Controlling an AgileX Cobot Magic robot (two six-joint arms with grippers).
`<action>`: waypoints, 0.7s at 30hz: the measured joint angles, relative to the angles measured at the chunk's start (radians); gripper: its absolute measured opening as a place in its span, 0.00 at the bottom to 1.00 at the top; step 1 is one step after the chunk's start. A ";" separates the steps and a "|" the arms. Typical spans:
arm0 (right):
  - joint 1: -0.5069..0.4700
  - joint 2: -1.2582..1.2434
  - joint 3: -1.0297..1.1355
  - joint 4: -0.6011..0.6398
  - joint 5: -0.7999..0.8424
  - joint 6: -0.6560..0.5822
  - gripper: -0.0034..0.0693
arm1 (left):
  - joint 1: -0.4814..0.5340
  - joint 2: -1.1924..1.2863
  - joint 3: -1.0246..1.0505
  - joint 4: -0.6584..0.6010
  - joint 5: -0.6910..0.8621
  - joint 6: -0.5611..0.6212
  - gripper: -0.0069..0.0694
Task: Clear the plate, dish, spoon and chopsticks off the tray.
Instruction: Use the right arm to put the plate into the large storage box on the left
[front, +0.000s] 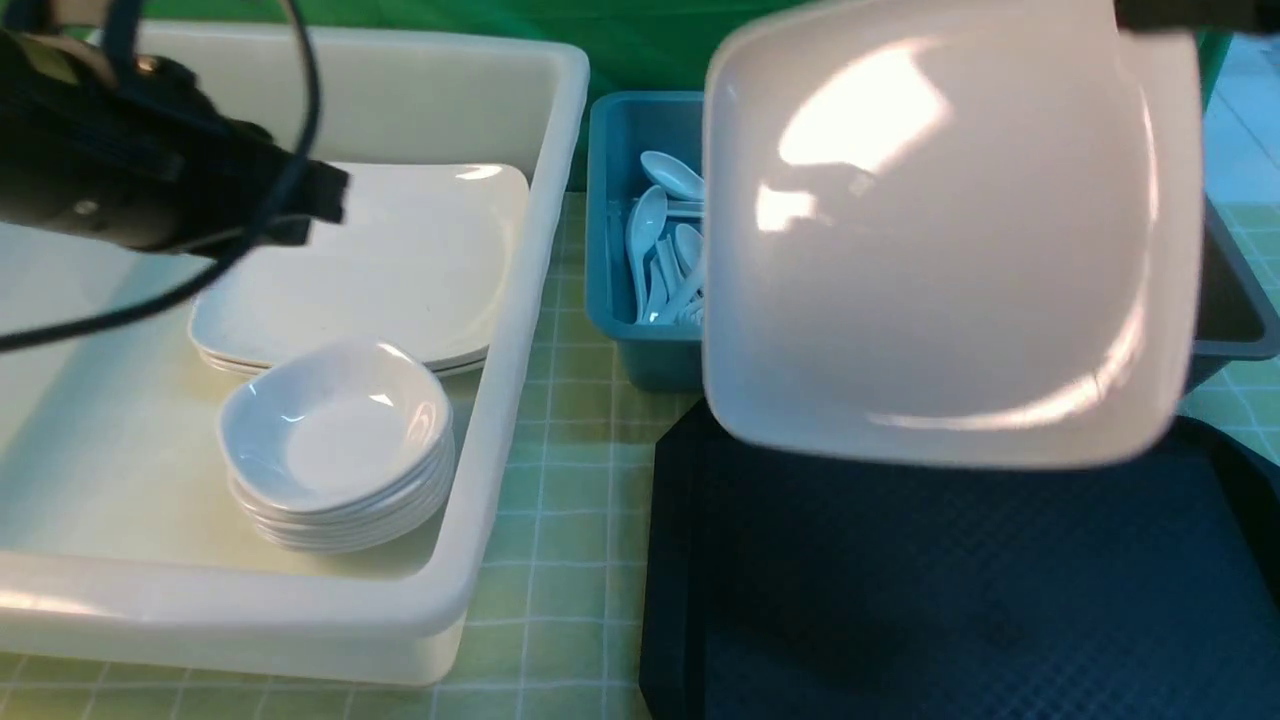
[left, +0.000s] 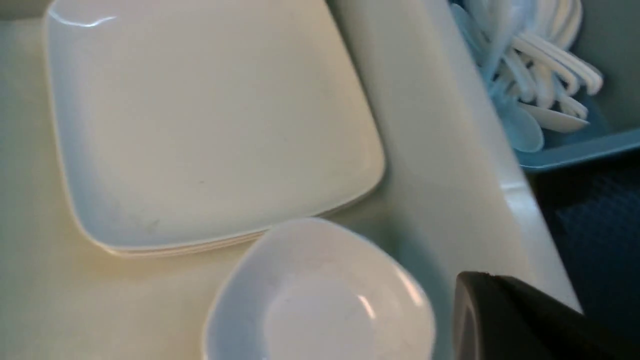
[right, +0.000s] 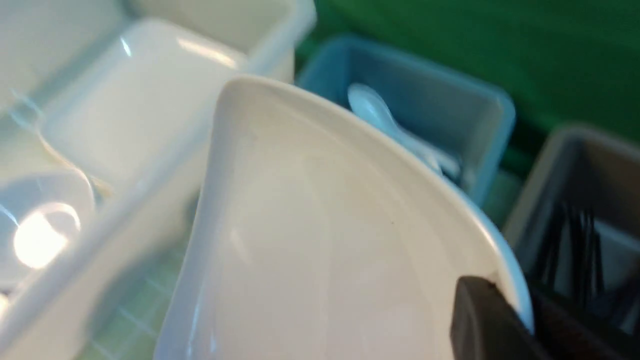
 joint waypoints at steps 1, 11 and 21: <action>0.013 0.014 -0.023 0.002 -0.008 0.007 0.08 | 0.017 0.000 -0.001 -0.006 0.000 0.005 0.07; 0.236 0.370 -0.452 0.081 -0.168 0.039 0.08 | 0.204 0.000 -0.002 -0.054 0.023 0.020 0.07; 0.354 0.745 -0.769 0.120 -0.338 0.069 0.08 | 0.209 0.000 -0.002 -0.091 0.059 0.035 0.07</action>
